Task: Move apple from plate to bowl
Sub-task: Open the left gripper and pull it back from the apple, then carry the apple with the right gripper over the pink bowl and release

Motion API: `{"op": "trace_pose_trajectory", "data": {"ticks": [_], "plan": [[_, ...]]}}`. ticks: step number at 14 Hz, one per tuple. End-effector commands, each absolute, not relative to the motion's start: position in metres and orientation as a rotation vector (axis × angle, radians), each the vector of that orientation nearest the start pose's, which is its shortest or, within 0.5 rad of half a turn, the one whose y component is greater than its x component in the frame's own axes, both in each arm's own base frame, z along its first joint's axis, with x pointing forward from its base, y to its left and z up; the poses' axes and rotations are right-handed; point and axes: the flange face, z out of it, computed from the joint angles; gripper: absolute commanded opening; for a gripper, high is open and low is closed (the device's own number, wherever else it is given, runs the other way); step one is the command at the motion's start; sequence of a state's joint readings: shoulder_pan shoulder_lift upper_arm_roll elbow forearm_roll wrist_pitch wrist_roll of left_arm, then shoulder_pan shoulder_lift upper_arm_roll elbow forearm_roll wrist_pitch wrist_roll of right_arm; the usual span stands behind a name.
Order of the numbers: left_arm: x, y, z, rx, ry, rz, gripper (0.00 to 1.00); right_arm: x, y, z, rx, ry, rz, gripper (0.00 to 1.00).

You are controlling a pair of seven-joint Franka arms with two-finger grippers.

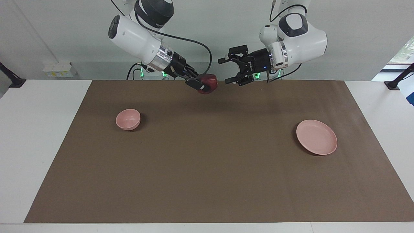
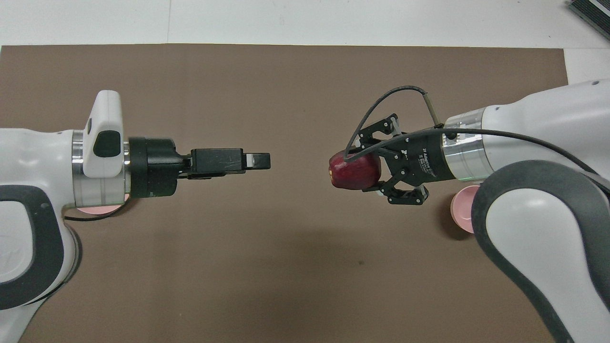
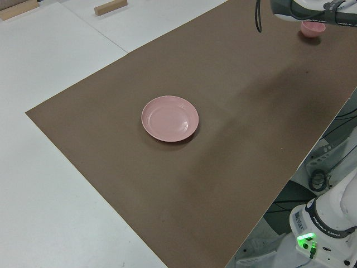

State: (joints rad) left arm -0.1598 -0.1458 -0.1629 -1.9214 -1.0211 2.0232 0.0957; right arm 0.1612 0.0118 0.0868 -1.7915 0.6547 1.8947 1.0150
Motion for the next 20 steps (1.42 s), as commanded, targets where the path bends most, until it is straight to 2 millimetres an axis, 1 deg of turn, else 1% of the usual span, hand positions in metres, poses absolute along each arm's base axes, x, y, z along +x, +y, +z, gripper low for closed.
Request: {"op": "trace_pose_trajectory", "data": {"ticks": [1, 2, 3, 4, 6, 7, 9, 10, 11, 13, 14, 16, 17, 18, 19, 20], "plan": [[0.503, -0.217, 0.61, 2.392, -0.071, 0.147, 1.0, 0.556, 0.154, 0.548, -2.432, 1.044, 0.283, 0.0], [0.502, -0.21, 0.604, 2.465, -0.098, 0.126, 1.0, 0.557, 0.142, 0.543, -2.483, 0.992, 0.247, 0.0], [0.503, -0.195, 0.597, 2.537, -0.11, 0.098, 1.0, 0.558, 0.13, 0.54, -2.544, 0.923, 0.223, 0.0], [0.504, -0.182, 0.594, 2.605, -0.134, 0.08, 1.0, 0.556, 0.119, 0.534, -2.646, 0.823, 0.196, 0.0], [0.505, -0.161, 0.587, 2.736, -0.161, 0.06, 1.0, 0.55, 0.096, 0.511, -2.823, 0.592, 0.166, 0.0], [0.505, -0.152, 0.585, 2.809, -0.18, 0.06, 1.0, 0.548, 0.083, 0.499, -2.869, 0.495, 0.166, 0.0], [0.507, -0.136, 0.581, 2.926, -0.206, 0.062, 1.0, 0.547, 0.057, 0.479, -2.946, 0.391, 0.153, 0.0], [0.508, -0.127, 0.58, 2.96, -0.203, 0.057, 1.0, 0.546, 0.049, 0.469, -2.989, 0.334, 0.15, 0.0], [0.511, -0.111, 0.584, 2.991, -0.188, 0.055, 1.0, 0.544, 0.045, 0.458, -3.019, 0.292, 0.152, 0.0], [0.522, -0.102, 0.592, 3.051, -0.217, 0.032, 1.0, 0.539, 0.023, 0.428, -3.081, 0.231, 0.143, 0.0], [0.526, -0.099, 0.599, 3.09, -0.233, 0.021, 1.0, 0.536, 0.015, 0.418, -3.084, 0.218, 0.139, 0.0], [0.531, -0.088, 0.612, 3.154, -0.237, -0.032, 1.0, 0.533, 0.0, 0.411, -3.084, 0.21, 0.153, 0.0], [0.53, -0.086, 0.622, 3.19, -0.247, -0.04, 1.0, 0.527, -0.007, 0.397, -3.085, 0.225, 0.192, 0.0], [0.529, -0.083, 0.632, 3.201, -0.246, -0.026, 1.0, 0.522, -0.024, 0.383, -3.1, 0.252, 0.197, 0.0], [0.529, -0.082, 0.644, 3.202, -0.241, -0.004, 1.0, 0.513, -0.034, 0.374, -3.107, 0.241, 0.203, 0.0], [0.527, -0.081, 0.654, 3.2, -0.234, 0.008, 1.0, 0.509, -0.037, 0.373, -3.106, 0.208, 0.222, 0.0]]}}
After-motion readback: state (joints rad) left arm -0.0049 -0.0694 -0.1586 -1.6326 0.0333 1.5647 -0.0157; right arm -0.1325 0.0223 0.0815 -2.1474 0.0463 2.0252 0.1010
